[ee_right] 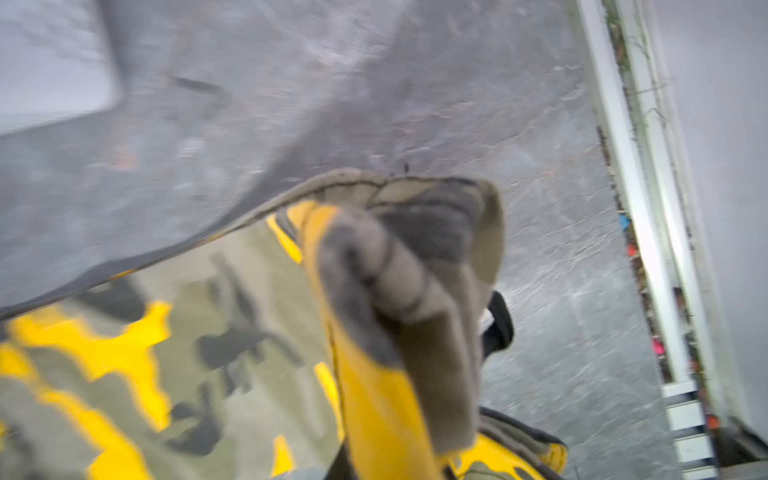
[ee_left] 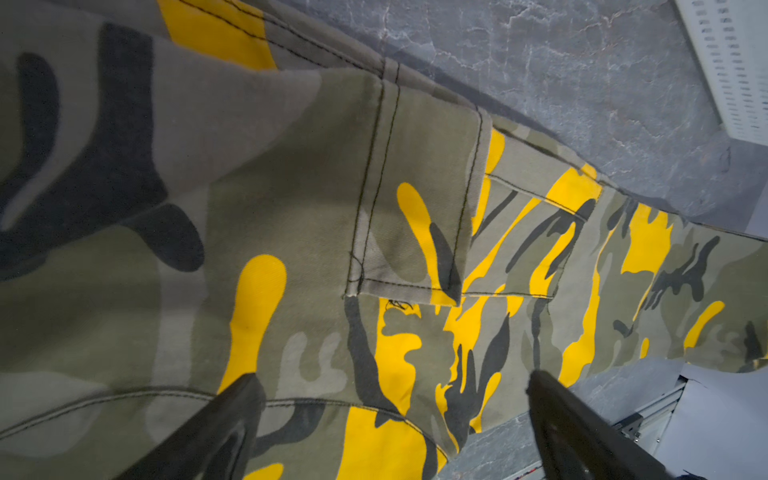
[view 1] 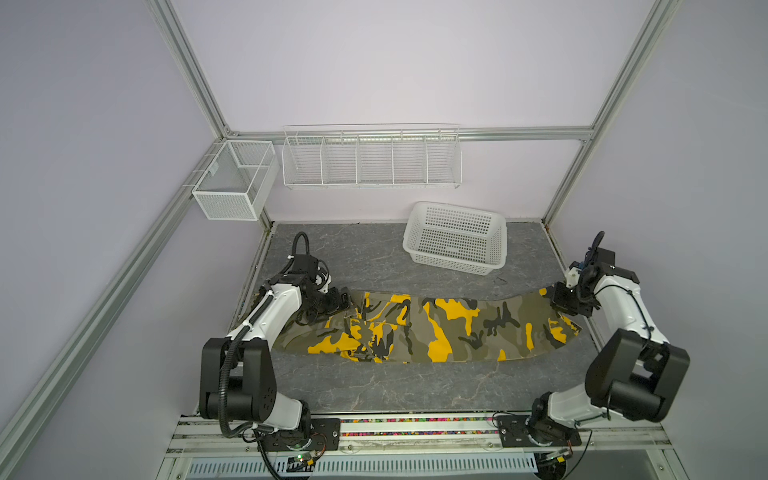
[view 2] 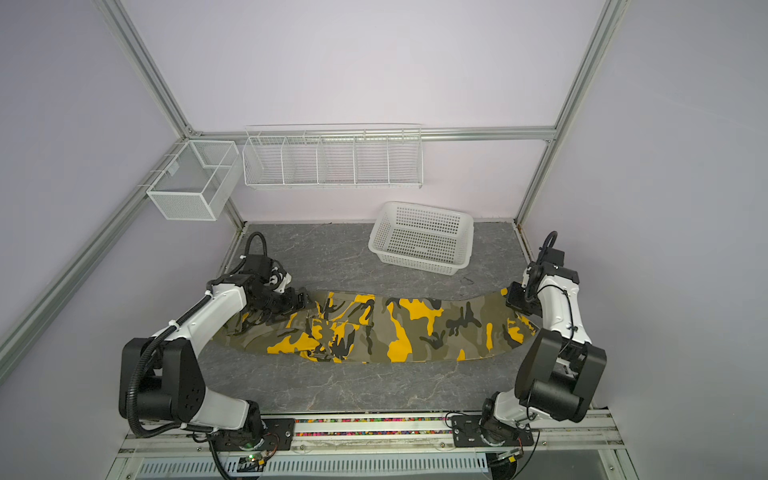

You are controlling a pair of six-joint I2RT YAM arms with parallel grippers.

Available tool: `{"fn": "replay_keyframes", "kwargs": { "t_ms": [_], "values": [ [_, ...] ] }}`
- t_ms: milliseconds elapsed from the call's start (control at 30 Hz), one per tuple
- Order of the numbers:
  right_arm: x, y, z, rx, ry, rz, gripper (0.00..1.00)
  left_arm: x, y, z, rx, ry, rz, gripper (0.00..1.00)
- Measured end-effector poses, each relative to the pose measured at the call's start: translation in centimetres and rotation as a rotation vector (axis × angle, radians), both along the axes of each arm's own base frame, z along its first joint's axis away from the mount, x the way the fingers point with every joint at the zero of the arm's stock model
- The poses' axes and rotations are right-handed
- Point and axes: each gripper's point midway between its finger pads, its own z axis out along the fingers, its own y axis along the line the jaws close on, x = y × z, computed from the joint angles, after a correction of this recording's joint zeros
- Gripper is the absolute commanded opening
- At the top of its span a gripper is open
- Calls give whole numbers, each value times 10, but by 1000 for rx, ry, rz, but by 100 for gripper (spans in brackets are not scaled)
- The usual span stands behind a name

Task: Fold and stack the trousers
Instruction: 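Lift the leg end with the right gripper and fold it over toward the left gripper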

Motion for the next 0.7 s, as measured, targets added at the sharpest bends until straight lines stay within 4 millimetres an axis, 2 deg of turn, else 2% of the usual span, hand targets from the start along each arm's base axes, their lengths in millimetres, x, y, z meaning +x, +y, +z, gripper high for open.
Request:
{"fn": "replay_keyframes", "kwargs": {
  "t_ms": [133,200,367,567,700],
  "values": [
    [-5,53,33,112,-82,48,10,4,2,-2,21,5,-14,98],
    [-8,87,44,171,-100,95,10,5,3,-4,30,11,-19,98],
    [-16,164,59,293,-88,181,10,2,8,-10,61,28,-27,98],
    [-14,258,83,407,-92,273,10,2,14,-12,88,27,-26,98],
    [-9,314,85,468,-65,292,10,3,21,-12,104,21,-19,98]
  ]
}}
